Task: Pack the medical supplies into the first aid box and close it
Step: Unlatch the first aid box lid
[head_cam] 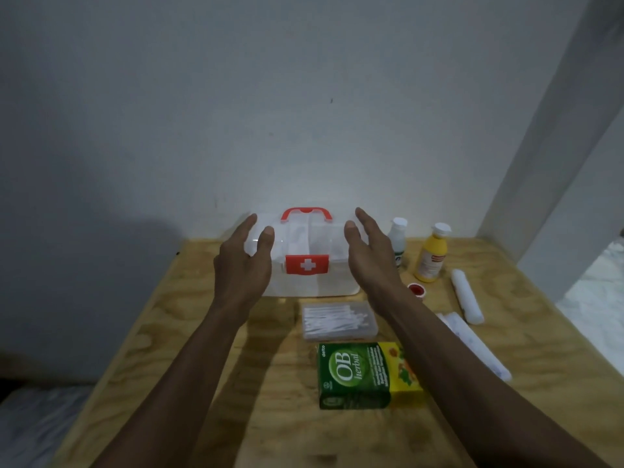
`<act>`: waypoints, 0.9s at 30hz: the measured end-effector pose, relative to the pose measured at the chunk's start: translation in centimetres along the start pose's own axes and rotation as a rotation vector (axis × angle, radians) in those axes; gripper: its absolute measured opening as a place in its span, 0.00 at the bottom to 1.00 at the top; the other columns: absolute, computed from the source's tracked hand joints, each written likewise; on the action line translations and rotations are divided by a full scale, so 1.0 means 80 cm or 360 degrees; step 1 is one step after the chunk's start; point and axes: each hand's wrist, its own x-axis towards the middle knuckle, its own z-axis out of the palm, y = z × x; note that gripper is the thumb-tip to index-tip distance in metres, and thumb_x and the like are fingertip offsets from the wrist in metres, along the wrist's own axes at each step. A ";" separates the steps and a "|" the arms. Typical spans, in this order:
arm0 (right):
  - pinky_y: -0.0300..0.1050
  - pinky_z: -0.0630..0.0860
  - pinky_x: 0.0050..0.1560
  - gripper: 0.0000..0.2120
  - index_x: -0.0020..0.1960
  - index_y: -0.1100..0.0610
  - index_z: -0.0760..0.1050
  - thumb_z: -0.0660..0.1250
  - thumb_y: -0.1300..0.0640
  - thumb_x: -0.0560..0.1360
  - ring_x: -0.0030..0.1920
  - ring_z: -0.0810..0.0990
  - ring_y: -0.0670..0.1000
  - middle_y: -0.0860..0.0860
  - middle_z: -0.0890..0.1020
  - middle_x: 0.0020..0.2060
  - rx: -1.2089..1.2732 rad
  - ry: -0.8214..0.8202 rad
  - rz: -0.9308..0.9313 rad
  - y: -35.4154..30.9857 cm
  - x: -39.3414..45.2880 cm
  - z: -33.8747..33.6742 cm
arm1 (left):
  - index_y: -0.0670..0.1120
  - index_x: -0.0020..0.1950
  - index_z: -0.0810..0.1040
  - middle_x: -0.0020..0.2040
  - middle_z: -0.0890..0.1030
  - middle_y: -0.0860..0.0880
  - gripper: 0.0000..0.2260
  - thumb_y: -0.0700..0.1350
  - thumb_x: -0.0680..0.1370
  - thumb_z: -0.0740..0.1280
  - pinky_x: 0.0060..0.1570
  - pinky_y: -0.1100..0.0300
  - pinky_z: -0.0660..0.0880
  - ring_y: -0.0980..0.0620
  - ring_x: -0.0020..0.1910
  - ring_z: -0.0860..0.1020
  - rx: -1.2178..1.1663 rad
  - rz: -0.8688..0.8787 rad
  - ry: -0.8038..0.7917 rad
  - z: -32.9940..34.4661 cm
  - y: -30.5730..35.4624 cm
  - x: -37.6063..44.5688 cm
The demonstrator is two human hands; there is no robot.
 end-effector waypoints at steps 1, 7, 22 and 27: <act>0.57 0.63 0.73 0.21 0.75 0.41 0.61 0.54 0.44 0.82 0.76 0.60 0.52 0.46 0.61 0.77 0.0004 -0.0005 -0.0001 0.000 -0.004 -0.001 | 0.56 0.72 0.69 0.73 0.70 0.50 0.20 0.55 0.80 0.62 0.62 0.39 0.74 0.44 0.68 0.72 0.0005 0.0001 0.0001 -0.002 0.000 -0.004; 0.59 0.64 0.72 0.21 0.74 0.41 0.61 0.54 0.44 0.82 0.76 0.61 0.52 0.46 0.61 0.77 -0.0019 -0.0018 0.0004 -0.004 -0.023 -0.006 | 0.55 0.72 0.69 0.73 0.71 0.49 0.21 0.55 0.80 0.63 0.61 0.40 0.75 0.44 0.68 0.73 -0.0002 0.0024 0.0032 -0.008 0.000 -0.020; 0.48 0.74 0.61 0.24 0.64 0.47 0.62 0.71 0.56 0.75 0.68 0.69 0.56 0.52 0.64 0.70 0.0472 0.0548 0.0514 -0.040 -0.109 0.064 | 0.56 0.73 0.69 0.79 0.60 0.51 0.24 0.62 0.78 0.59 0.72 0.44 0.59 0.46 0.76 0.60 0.0565 0.0194 -0.0201 0.001 0.015 0.008; 0.54 0.79 0.58 0.22 0.57 0.44 0.60 0.71 0.57 0.75 0.62 0.76 0.57 0.54 0.73 0.66 0.0731 0.0665 0.0749 -0.032 -0.098 0.088 | 0.55 0.72 0.70 0.79 0.59 0.51 0.24 0.61 0.78 0.61 0.72 0.44 0.59 0.46 0.76 0.60 0.0479 0.0171 -0.0167 0.002 0.015 0.006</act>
